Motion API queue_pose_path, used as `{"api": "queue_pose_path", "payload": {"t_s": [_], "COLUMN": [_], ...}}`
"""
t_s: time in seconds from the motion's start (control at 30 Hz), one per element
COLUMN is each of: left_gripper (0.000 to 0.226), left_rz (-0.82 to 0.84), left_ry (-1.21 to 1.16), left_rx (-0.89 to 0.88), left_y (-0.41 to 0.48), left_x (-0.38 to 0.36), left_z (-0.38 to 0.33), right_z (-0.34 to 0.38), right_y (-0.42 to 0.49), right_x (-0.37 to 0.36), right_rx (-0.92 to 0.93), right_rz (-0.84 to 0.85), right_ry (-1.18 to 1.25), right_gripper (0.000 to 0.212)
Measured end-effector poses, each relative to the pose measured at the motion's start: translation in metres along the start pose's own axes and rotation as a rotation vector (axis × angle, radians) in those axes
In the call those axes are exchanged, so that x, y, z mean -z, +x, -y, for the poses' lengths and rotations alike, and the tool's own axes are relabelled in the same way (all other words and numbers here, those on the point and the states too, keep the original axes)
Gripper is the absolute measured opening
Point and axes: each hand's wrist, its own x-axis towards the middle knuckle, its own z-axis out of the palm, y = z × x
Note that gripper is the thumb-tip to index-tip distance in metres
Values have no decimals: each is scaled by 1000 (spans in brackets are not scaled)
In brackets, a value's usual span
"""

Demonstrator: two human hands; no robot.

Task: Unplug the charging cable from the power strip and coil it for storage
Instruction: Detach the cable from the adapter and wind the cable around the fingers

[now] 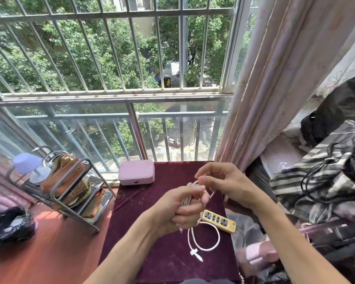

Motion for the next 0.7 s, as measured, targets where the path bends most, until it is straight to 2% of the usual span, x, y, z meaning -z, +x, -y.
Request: {"api": "queue_pose_path", "payload": {"t_s": [0.1, 0.2, 0.3, 0.4, 0.5, 0.57, 0.63, 0.7], "left_gripper": [36, 41, 36, 28, 29, 35, 39, 42], "left_rz": [20, -18, -105, -240, -419, -524, -591, -623], "left_ry": [-110, -167, -214, -211, -134, -53, 8, 49], "left_rx": [-65, -164, -246, -279, -291, -305, -314, -303], "left_y": [3, 9, 17, 24, 27, 27, 26, 24], "left_x": [1, 2, 3, 6, 13, 20, 28, 35], "left_z": [-1, -3, -9, -14, -16, -17, -17, -15], "right_z": [-12, -23, -34, -41, -47, -50, -50, -44], "right_y": [-2, -6, -10, -14, -20, -27, -34, -39], "right_x": [-3, -16, -38, -58, -69, -73, -73, -72], "right_rx": [-25, -68, -98, -172, -225, -226, -229, -183], "right_rz": [-66, -138, -191, -181, -111, -57, -36, -25], "right_ry": [102, 155, 128, -12, -298, -434, -462, -536], "right_gripper": [36, 25, 26, 43, 44, 34, 17, 23]}}
